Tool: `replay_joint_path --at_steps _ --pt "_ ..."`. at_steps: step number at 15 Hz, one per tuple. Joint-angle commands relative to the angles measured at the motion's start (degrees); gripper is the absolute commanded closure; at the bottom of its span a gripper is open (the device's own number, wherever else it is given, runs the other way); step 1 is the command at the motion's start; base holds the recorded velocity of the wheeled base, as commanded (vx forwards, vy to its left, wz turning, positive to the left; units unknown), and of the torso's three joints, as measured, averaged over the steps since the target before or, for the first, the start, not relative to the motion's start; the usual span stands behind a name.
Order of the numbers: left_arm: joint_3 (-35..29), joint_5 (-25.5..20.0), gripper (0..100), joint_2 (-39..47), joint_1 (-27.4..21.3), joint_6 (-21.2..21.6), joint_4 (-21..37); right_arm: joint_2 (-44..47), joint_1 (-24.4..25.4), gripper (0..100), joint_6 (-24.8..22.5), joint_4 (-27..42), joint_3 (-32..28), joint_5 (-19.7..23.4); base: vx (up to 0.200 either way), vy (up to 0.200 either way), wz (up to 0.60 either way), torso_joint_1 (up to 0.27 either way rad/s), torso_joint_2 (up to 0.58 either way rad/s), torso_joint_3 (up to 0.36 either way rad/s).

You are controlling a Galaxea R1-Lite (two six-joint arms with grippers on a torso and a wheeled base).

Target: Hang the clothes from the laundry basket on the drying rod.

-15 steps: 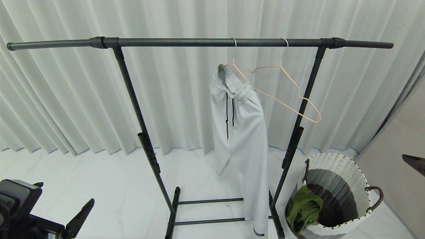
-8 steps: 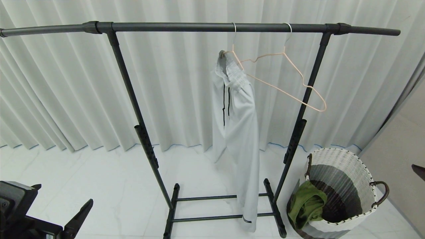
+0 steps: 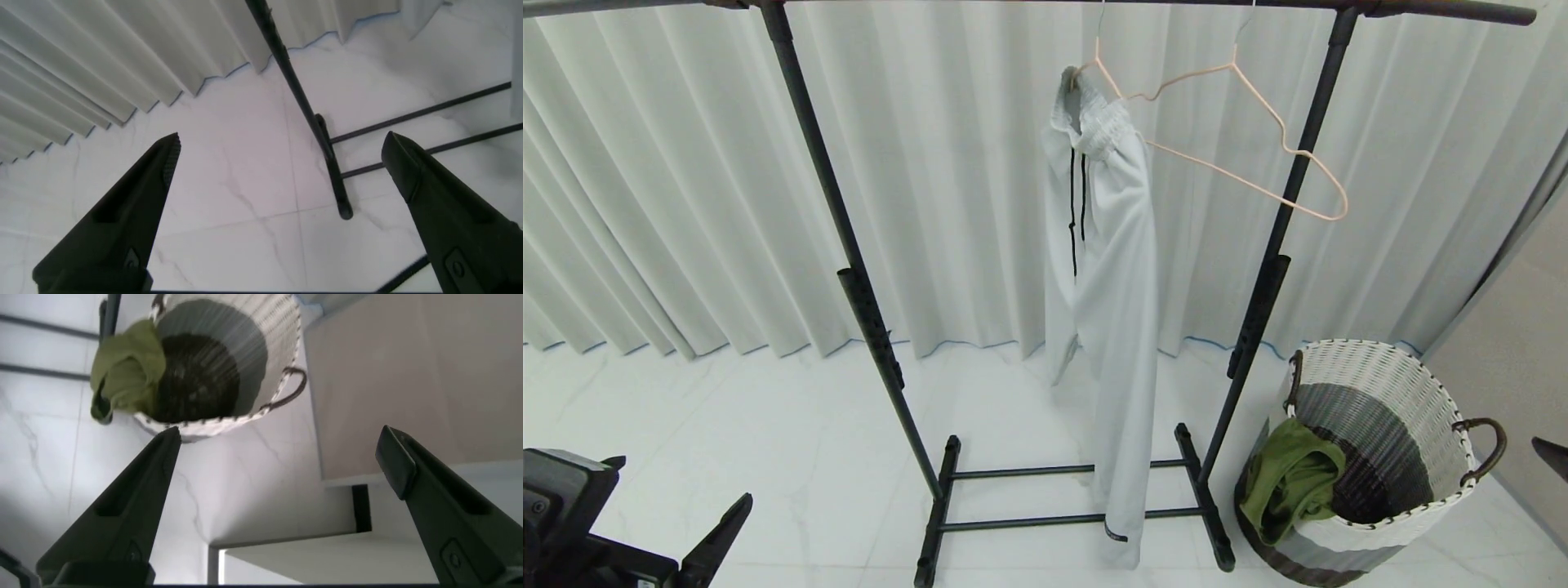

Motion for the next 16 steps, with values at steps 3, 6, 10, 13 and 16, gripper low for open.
replay_joint_path --at_steps 3,6,10,13,16 --pt "0.38 -0.08 0 -0.15 0.02 0.02 -0.03 0.38 0.01 0 -0.01 0.0 0.97 -0.21 0.0 0.0 0.0 -0.167 0.46 0.297" --pt "0.38 -0.16 0 -0.41 0.02 0.1 -0.03 0.21 -0.34 0 -0.18 0.0 3.78 -0.48 0.0 0.0 0.0 -0.142 0.46 0.307" --pt "0.46 -0.08 0 -0.41 -0.07 0.19 1.02 0.21 -0.34 0 -1.33 -4.93 7.82 -0.39 0.0 0.0 0.0 -0.044 0.15 0.104" --pt "0.46 -0.16 0 -0.5 -0.33 0.37 1.11 -0.5 -0.34 0 -1.41 -7.48 10.99 -0.21 0.0 -0.2 0.0 0.001 0.02 0.02" --pt "0.46 -0.25 0 -0.5 -0.77 0.37 1.11 -0.67 -0.25 0 -1.41 -7.48 11.43 -0.12 0.0 -0.2 0.0 -0.002 0.01 0.004"
